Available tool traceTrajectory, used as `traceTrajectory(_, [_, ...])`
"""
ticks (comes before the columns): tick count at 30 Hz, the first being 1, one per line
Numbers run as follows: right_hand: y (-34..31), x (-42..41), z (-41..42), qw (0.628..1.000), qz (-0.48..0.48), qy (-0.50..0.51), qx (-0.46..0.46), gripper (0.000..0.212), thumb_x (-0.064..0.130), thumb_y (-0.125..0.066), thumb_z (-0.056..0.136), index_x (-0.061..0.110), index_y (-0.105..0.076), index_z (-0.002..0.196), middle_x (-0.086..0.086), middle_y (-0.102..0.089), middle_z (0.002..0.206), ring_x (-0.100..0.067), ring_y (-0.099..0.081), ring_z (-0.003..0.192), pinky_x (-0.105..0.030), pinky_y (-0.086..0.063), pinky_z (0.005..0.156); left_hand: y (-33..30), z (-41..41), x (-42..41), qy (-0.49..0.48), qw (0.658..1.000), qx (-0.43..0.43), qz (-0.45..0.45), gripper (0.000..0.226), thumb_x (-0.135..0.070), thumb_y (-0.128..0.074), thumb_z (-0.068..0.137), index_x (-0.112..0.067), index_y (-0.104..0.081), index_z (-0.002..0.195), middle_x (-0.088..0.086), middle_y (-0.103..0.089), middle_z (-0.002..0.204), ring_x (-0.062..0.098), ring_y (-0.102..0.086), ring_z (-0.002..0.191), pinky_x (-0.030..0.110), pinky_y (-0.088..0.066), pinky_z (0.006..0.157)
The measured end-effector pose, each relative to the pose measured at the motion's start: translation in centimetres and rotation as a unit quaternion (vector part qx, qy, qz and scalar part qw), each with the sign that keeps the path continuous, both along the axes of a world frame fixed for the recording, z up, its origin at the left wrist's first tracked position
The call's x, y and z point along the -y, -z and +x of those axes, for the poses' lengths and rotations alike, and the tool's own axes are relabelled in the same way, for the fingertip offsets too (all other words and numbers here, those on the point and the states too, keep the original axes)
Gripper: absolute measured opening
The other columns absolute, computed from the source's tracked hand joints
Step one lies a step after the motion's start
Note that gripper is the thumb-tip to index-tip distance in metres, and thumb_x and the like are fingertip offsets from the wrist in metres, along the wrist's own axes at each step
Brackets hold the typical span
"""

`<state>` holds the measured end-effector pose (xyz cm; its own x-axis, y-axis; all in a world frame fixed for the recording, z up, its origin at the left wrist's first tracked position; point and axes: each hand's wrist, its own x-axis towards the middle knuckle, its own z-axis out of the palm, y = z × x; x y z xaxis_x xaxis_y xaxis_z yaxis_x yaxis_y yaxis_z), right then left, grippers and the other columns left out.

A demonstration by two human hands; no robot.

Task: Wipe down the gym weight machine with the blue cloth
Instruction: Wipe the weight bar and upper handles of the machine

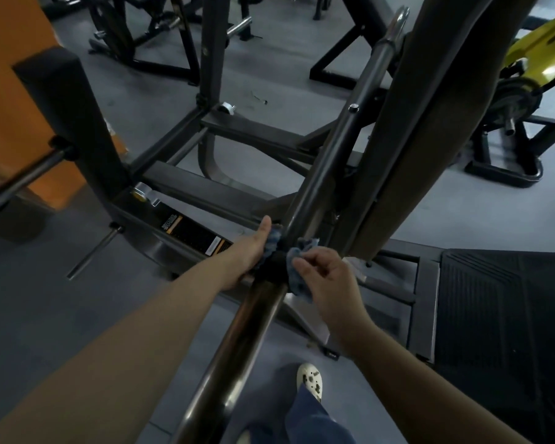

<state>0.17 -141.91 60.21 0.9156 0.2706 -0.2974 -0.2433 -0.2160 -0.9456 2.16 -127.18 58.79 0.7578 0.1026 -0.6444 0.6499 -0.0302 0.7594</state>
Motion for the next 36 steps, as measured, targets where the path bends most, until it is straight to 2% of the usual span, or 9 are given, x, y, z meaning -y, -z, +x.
traceTrajectory(3, [1.4,-0.5,-0.5,0.955,-0.196,-0.136,0.174,0.032,0.035,-0.044,0.097,0.025,-0.058,0.124,0.012,-0.031,0.142,-0.006,-0.021,0.132,-0.026,-0.018,0.112,0.3,-0.2,0.0,-0.035,0.999,0.001,-0.037,0.058,-0.058,-0.021,0.095,-0.016,-0.061,0.09,0.003,-0.064,0.084,0.016,-0.058,0.077,0.026,-0.043,0.064])
traceTrajectory(7, [1.7,-0.5,0.3,0.843,-0.379,-0.276,0.263,0.051,0.053,-0.013,0.097,0.041,-0.014,0.147,0.013,0.01,0.157,-0.007,0.031,0.133,-0.038,0.018,0.111,0.6,-1.1,0.1,-0.045,0.996,0.024,-0.075,0.058,-0.05,-0.017,0.099,-0.013,-0.062,0.104,0.012,-0.067,0.102,0.015,-0.063,0.083,0.026,-0.049,0.064])
traceTrajectory(11, [1.3,-1.2,2.6,0.838,-0.388,-0.297,0.243,0.049,0.043,-0.018,0.101,0.035,-0.01,0.149,0.01,0.009,0.158,-0.01,0.02,0.142,-0.036,0.012,0.114,0.4,-2.2,0.7,-0.057,0.996,0.059,-0.033,0.064,-0.044,-0.014,0.101,0.001,-0.051,0.126,0.034,-0.05,0.108,0.021,-0.057,0.088,0.041,-0.043,0.073])
traceTrajectory(18, [2.1,-1.4,-1.5,0.818,-0.437,-0.25,0.279,0.062,0.053,-0.011,0.093,0.036,0.011,0.147,0.006,0.033,0.149,-0.021,0.035,0.135,-0.039,0.016,0.113,0.4,-4.6,0.5,0.03,0.992,0.123,0.024,0.036,-0.04,-0.015,0.1,-0.03,-0.049,0.107,-0.01,-0.056,0.099,0.003,-0.054,0.096,0.011,-0.041,0.08])
traceTrajectory(22, [3.0,-1.3,-3.7,0.832,-0.425,-0.24,0.266,0.059,0.058,0.001,0.087,0.041,0.03,0.135,0.005,0.05,0.137,-0.021,0.045,0.127,-0.036,0.018,0.108,0.6,-6.3,0.2,0.12,0.965,0.207,0.104,0.043,-0.043,-0.019,0.098,-0.026,-0.042,0.13,-0.012,-0.052,0.118,0.005,-0.047,0.119,0.015,-0.036,0.1])
traceTrajectory(25, [3.3,-1.1,-4.9,0.879,-0.373,-0.207,0.214,0.059,0.055,-0.016,0.095,0.047,0.028,0.134,0.007,0.058,0.13,-0.024,0.032,0.135,-0.039,0.002,0.113,0.8,-7.3,-0.3,0.164,0.95,0.218,0.15,0.062,-0.053,-0.017,0.089,-0.03,-0.021,0.146,-0.008,-0.033,0.147,0.006,-0.027,0.138,0.029,-0.023,0.115])
traceTrajectory(30, [3.8,-1.1,-6.8,0.971,-0.173,-0.1,0.129,0.057,0.03,-0.039,0.099,0.044,-0.01,0.145,0.009,0.019,0.156,-0.016,-0.026,0.141,-0.023,-0.03,0.108,0.3,-9.7,-0.4,0.176,0.956,0.178,0.152,0.061,-0.051,-0.02,0.087,-0.035,-0.015,0.145,-0.005,-0.026,0.153,0.008,-0.025,0.139,0.026,-0.022,0.114])
traceTrajectory(33, [3.7,-1.2,-6.6,0.995,-0.042,-0.019,0.09,0.042,0.016,-0.043,0.098,0.029,-0.037,0.138,0.013,-0.033,0.142,-0.002,-0.04,0.128,-0.012,-0.037,0.103,0.0,-11.4,-0.1,0.22,0.938,0.157,0.215,0.054,-0.044,-0.027,0.095,-0.036,-0.007,0.145,-0.009,-0.012,0.156,0.007,-0.016,0.142,0.03,-0.017,0.117])
traceTrajectory(36, [4.0,-1.4,-6.5,0.997,0.006,0.019,0.078,0.038,0.011,-0.042,0.098,0.034,-0.045,0.129,0.013,-0.043,0.137,0.002,-0.044,0.122,-0.006,-0.038,0.097,-0.3,-12.7,-0.2,0.301,0.889,0.115,0.325,0.057,-0.045,-0.022,0.098,-0.034,0.006,0.146,-0.018,0.013,0.151,0.002,-0.006,0.141,0.023,-0.006,0.113])
